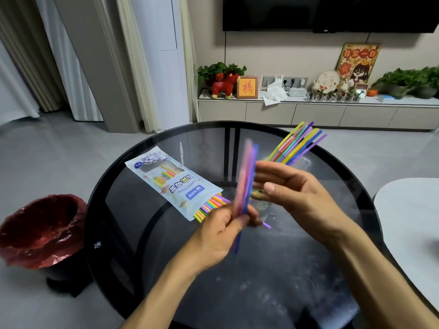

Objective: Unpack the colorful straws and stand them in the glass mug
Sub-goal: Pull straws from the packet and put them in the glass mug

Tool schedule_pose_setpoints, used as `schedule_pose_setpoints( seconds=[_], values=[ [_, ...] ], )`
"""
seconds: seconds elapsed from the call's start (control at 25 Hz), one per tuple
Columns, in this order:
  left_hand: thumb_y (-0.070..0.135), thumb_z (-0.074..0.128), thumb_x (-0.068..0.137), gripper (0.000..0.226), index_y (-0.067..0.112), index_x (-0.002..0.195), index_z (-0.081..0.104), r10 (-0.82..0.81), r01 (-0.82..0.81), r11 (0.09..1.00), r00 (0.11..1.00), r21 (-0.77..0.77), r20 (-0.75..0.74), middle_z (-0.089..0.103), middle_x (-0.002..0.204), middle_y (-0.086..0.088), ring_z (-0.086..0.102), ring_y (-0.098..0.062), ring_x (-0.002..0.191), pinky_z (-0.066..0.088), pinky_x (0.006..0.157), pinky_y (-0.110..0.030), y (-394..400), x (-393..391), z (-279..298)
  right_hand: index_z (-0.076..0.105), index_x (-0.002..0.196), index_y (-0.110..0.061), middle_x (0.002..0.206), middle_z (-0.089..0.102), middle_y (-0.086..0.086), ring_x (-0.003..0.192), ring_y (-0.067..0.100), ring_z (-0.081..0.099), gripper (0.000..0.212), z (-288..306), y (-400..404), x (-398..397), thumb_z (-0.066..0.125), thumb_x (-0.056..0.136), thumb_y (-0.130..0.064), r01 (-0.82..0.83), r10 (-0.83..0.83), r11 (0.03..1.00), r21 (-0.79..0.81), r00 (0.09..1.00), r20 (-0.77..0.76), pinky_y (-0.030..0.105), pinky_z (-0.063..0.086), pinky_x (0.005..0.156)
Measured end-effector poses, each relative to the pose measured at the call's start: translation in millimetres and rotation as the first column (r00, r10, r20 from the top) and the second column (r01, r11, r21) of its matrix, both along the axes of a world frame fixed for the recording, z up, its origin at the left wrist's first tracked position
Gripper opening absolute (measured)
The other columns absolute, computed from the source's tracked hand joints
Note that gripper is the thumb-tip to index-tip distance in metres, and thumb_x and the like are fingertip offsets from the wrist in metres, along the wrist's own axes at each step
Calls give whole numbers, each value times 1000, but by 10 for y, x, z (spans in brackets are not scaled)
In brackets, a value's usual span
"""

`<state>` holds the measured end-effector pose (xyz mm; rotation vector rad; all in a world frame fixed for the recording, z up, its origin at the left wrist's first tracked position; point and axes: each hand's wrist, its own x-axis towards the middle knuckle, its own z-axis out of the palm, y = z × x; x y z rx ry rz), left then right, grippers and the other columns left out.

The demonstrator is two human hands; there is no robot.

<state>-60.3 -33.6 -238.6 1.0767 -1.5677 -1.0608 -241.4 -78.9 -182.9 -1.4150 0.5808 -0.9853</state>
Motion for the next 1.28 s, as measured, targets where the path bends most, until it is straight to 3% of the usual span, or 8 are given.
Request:
schedule_pose_setpoints(
  seconds=[0.16, 0.44, 0.56, 0.72, 0.8, 0.92, 1.12, 1.28],
  values=[
    [6, 46, 98, 19, 1, 105, 64, -105, 90, 989, 987, 120, 122, 74, 102, -9, 71, -14, 99, 53, 96, -34, -46, 96, -184, 75, 102, -15, 96, 77, 3, 91, 13, 70, 22, -97, 79, 186, 67, 81, -11, -26, 0, 989, -148, 984, -176, 37, 57, 86],
    [18, 50, 98, 13, 22, 99, 62, -136, 97, 979, 967, 182, 217, 74, 101, -1, 70, -10, 99, 54, 95, -39, -38, 142, -150, 72, 98, 4, 91, 77, 15, 82, 19, 74, 23, -159, 75, 295, 69, 81, -11, 47, -107, 972, -228, 960, -258, 38, 62, 77],
    [28, 59, 90, 17, 24, 105, 65, 106, -125, 990, 968, 71, 229, 72, 99, 2, 68, -17, 95, 56, 87, -32, -69, 189, -106, 72, 97, 0, 82, 79, 7, 76, 18, 75, 11, -77, -63, 249, 66, 87, 0, 337, -348, 933, -121, 934, -79, 29, 61, 67],
    [22, 64, 90, 12, 28, 99, 69, 439, -446, 895, 888, 27, 134, 73, 93, 13, 68, 0, 86, 55, 76, -18, -91, 334, -3, 71, 91, -11, 75, 75, -1, 74, 14, 72, 8, 44, -467, -49, 65, 90, -5, 702, -735, 678, 217, 639, 227, 28, 60, 67],
    [22, 63, 90, 9, 28, 94, 69, 474, -483, 875, 866, 24, 160, 72, 90, 14, 67, 3, 83, 55, 73, -17, -83, 351, -10, 71, 90, -13, 80, 72, 2, 80, 16, 71, 8, -25, -580, -80, 66, 90, -7, 759, -789, 614, 216, 587, 181, 29, 61, 69],
    [21, 63, 90, 8, 26, 93, 69, 456, -468, 883, 862, 4, 219, 72, 88, 13, 65, 4, 83, 55, 69, -15, -72, 320, -22, 71, 82, -19, 83, 72, 8, 81, 21, 69, 14, -198, -662, 62, 67, 90, -7, 770, -777, 629, 110, 628, 44, 34, 63, 72],
    [19, 62, 89, 10, 26, 92, 69, 434, -448, 894, 858, -13, 275, 73, 86, 11, 67, -2, 81, 59, 72, -30, -85, 296, -62, 71, 71, -23, 82, 76, 16, 79, 31, 75, 18, -354, -715, 169, 71, 86, -14, 785, -780, 619, -33, 609, -141, 49, 62, 73],
    [29, 54, 92, 23, 29, 115, 59, 363, -342, 926, 679, -163, 639, 62, 121, 10, 53, -10, 113, 45, 92, -25, -67, 325, -138, 69, 58, -20, 56, 71, 2, 55, 21, 72, 39, -339, -627, -59, 70, 77, -54, 793, -815, 545, -272, 423, -397, 46, 62, 65]
  ],
)
